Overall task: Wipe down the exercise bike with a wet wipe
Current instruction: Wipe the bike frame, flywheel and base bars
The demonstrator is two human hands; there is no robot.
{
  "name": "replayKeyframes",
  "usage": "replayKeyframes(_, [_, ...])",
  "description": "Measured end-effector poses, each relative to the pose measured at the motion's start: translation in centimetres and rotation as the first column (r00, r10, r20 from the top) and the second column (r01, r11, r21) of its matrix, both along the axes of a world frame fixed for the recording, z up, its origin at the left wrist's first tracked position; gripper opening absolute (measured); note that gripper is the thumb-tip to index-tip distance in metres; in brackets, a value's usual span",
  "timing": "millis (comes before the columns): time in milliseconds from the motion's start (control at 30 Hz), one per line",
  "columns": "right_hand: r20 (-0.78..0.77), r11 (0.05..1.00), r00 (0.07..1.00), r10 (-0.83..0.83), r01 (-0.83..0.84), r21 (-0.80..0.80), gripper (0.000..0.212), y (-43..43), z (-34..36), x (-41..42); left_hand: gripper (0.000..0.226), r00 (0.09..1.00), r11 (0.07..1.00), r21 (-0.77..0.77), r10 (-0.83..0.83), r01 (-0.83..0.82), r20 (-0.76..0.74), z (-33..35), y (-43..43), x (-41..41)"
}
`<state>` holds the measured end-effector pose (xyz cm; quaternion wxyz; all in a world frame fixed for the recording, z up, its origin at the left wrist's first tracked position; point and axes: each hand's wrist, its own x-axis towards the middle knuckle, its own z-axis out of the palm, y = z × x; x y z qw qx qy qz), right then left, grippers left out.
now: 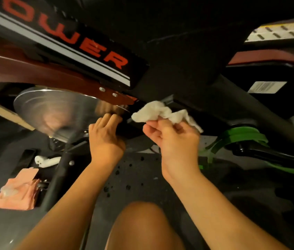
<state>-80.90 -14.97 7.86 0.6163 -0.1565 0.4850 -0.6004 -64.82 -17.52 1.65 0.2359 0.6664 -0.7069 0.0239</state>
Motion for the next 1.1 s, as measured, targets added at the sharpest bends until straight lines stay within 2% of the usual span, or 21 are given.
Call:
replayKeyframes(100, [0.012, 0.960, 0.972, 0.233, -0.232, 0.159, 0.010, -0.8, -0.4, 1.8, 0.040, 0.999, 0.998, 0.058, 0.032, -0.035, 0.040, 0.4, 0.1, -0.3])
replayKeyframes(167, [0.030, 0.920, 0.944, 0.329, -0.327, 0.216, 0.006, -1.0, 0.2, 1.5, 0.040, 0.998, 0.995, 0.084, 0.050, -0.053, 0.037, 1.1, 0.4, -0.6])
replayKeyframes(233, [-0.062, 0.946, 0.959, 0.277, -0.261, 0.190, 0.006, -0.7, 1.0, -0.4, 0.045, 0.999, 0.994, 0.106, 0.034, -0.037, 0.028, 1.6, 0.4, -0.7])
replayKeyframes(333, [-0.122, 1.000, 0.992, 0.013, -0.016, -0.023, 0.012, 0.2, 1.1, -4.4, 0.046, 0.999, 0.990, 0.137, 0.041, -0.043, 0.020, 1.8, 0.6, -0.9])
replayKeyframes(367, [-0.126, 0.999, 0.992, -0.012, 0.005, -0.054, 0.010, 0.4, 0.7, -5.1, 0.045, 0.999, 0.991, 0.124, 0.042, -0.044, 0.016, 1.8, 0.6, -1.0])
replayKeyframes(433, [-0.197, 0.996, 0.977, 0.088, -0.090, -0.005, 0.008, 0.5, -0.8, -4.4, 0.043, 0.999, 0.994, 0.103, 0.051, -0.049, -0.017, 1.7, 0.9, -1.3])
replayKeyframes(500, [-0.222, 0.958, 0.935, 0.276, -0.250, 0.137, 0.009, -0.1, -2.1, -3.2, 0.044, 0.995, 0.989, 0.134, 0.079, -0.070, -0.065, 2.1, 1.0, -1.6])
replayKeyframes(600, [-0.202, 0.930, 0.929, 0.310, -0.252, 0.268, 0.011, -0.9, -1.9, -4.1, 0.045, 0.988, 0.959, 0.260, 0.138, -0.115, -0.072, 4.1, 1.6, -2.3])
replayKeyframes(667, [-0.129, 0.954, 0.963, 0.235, -0.203, 0.220, 0.011, -0.7, -1.5, -6.3, 0.049, 0.978, 0.918, 0.372, 0.184, -0.138, -0.093, 5.8, 1.9, -2.7])
replayKeyframes(733, [0.018, 0.985, 0.992, 0.122, -0.123, 0.123, 0.012, -0.2, -1.5, -8.4, 0.057, 0.972, 0.862, 0.469, 0.235, -0.194, -0.030, 6.6, 2.1, -3.2])
replayKeyframes(800, [0.057, 0.992, 0.994, 0.089, -0.094, 0.081, 0.014, -0.3, -2.0, -8.7, 0.061, 0.971, 0.837, 0.499, 0.237, -0.227, 0.043, 7.0, 2.3, -4.0])
replayKeyframes(867, [0.019, 0.973, 0.980, 0.198, -0.199, 0.117, 0.012, -0.7, -2.2, -7.0, 0.062, 0.970, 0.830, 0.504, 0.226, -0.239, 0.089, 7.4, 2.4, -4.7])
replayKeyframes(967, [-0.084, 0.890, 0.898, 0.431, -0.408, 0.205, 0.015, -1.3, -2.8, -3.2, 0.063, 0.969, 0.821, 0.515, 0.225, -0.246, 0.104, 8.0, 2.5, -5.2])
replayKeyframes(1033, [-0.184, 0.848, 0.843, 0.505, -0.445, 0.286, 0.020, -2.1, -3.3, -1.7, 0.061, 0.973, 0.821, 0.521, 0.195, -0.231, 0.125, 8.0, 2.2, -5.3])
replayKeyframes(1100, [-0.181, 0.778, 0.784, 0.594, -0.503, 0.377, 0.019, -2.6, -3.6, -0.5, 0.062, 0.976, 0.826, 0.522, 0.161, -0.213, 0.144, 7.6, 2.1, -4.6])
